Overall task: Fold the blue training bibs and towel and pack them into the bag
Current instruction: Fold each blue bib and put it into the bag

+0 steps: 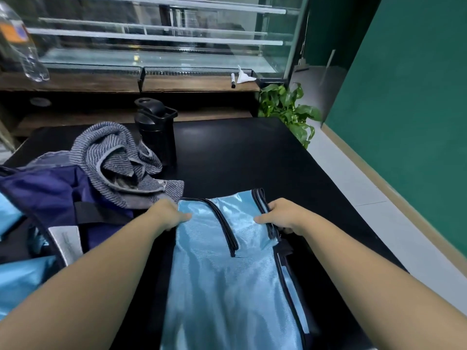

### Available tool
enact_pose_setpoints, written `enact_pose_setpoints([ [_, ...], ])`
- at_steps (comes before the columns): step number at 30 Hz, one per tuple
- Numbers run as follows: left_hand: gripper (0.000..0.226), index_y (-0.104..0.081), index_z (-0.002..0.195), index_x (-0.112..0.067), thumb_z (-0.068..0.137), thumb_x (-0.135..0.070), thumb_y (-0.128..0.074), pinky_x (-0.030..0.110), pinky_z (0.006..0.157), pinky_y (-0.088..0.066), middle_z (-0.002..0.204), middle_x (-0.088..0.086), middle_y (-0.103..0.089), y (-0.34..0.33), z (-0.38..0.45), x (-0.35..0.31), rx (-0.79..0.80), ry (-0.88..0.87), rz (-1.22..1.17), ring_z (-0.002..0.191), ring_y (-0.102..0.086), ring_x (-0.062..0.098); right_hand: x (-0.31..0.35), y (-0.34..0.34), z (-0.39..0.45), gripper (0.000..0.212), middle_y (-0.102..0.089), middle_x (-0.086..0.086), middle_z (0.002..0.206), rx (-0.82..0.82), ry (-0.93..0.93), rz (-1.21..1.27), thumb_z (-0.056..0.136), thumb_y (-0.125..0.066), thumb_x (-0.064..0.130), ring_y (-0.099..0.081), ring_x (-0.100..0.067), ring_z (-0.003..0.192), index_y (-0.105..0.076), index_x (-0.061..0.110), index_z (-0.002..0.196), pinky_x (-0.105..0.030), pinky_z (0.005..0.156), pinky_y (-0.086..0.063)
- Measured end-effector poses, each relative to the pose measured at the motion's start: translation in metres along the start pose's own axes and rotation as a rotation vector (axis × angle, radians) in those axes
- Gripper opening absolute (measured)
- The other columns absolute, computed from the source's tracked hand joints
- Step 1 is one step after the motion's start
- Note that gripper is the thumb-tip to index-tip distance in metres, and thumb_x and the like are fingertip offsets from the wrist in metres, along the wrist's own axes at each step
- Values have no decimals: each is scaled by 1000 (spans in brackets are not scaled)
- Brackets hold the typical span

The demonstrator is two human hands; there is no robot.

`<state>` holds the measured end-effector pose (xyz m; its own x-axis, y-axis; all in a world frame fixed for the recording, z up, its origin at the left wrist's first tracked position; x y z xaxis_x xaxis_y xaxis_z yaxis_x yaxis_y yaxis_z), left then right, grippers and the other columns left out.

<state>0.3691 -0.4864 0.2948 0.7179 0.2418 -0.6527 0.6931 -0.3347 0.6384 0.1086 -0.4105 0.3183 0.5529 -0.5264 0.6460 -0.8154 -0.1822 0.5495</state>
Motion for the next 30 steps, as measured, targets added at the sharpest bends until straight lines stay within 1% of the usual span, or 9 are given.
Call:
enact_pose_setpoints([
  [3,31,-46,69,-7,95,-19,-57,12,33,-23,42,7,-45,-4,5,-12,38,82,-95,28,-43,16,3,11,3,27,-41,0,54,-45,-19,-14,85,-71,21,-36,-11,43,-48,12,74,-21,42,-32],
  [7,13,-51,102,-1,98,-13,-52,16,29,-39,80,17,-59,-12,4,-24,16,130,-416,48,-67,25,5,15,11,22,-51,-9,72,-69,-50,47,85,-72,14,-47,-8,35,-51,9,91,-18,37,-39],
  [9,13,-55,96,-3,98,-16,-52,24,40,-52,92,15,-58,-12,3,-27,-4,111,-444,57,-70,29,7,19,10,18,-53,-10,68,-90,-46,67,85,-69,11,-50,-9,35,-51,8,87,-19,36,-39],
  [12,17,-53,86,-7,98,-18,-51,38,68,-56,79,10,-50,-8,3,-29,-40,48,-435,59,-71,30,10,24,5,23,-47,-7,62,-110,-25,128,85,-65,7,-52,-11,38,-43,11,77,-19,36,-38],
  [18,19,-41,81,-13,99,-13,-45,40,73,-48,82,9,-38,10,-8,-29,-131,-276,-475,81,-72,27,11,28,-11,20,-65,-12,77,-286,235,163,84,-68,11,-69,-20,64,-60,-7,90,-37,73,-60],
  [21,22,-45,78,-14,99,-8,-44,41,88,-48,83,8,-52,20,-29,-22,-85,-426,-462,90,-68,17,4,24,-34,9,-70,-7,82,-364,384,27,83,-68,12,-69,-19,77,-64,6,89,-34,76,-57],
  [24,7,-55,89,-28,87,-22,-55,50,90,-47,93,15,-62,27,-59,0,-58,-597,-331,86,-61,19,-13,18,-63,14,-62,0,86,-381,556,-87,80,-68,6,-58,-7,75,-62,17,84,-19,67,-45],
  [26,13,-52,88,-34,75,-36,-52,48,84,-45,89,9,-60,28,-78,21,-18,-690,-127,83,-58,25,-31,12,-78,20,-57,3,92,-335,689,-204,76,-68,1,-57,-8,83,-62,17,86,-22,72,-44],
  [30,20,-41,88,-37,83,-21,-52,31,82,-46,95,-16,-51,10,-103,68,125,-821,478,89,-52,5,-75,-5,-94,36,-52,9,114,-205,715,-524,76,-63,-2,-57,-12,101,-61,21,105,-30,87,-48],
])
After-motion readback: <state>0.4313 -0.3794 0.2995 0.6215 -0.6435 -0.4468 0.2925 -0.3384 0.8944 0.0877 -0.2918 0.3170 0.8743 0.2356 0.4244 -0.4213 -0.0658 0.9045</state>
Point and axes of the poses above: each hand's wrist, its own z-axis towards the middle knuckle, its own y-axis out of the back of the hand, x = y × z, the point moved 1 cm from there along z, towards the middle knuckle
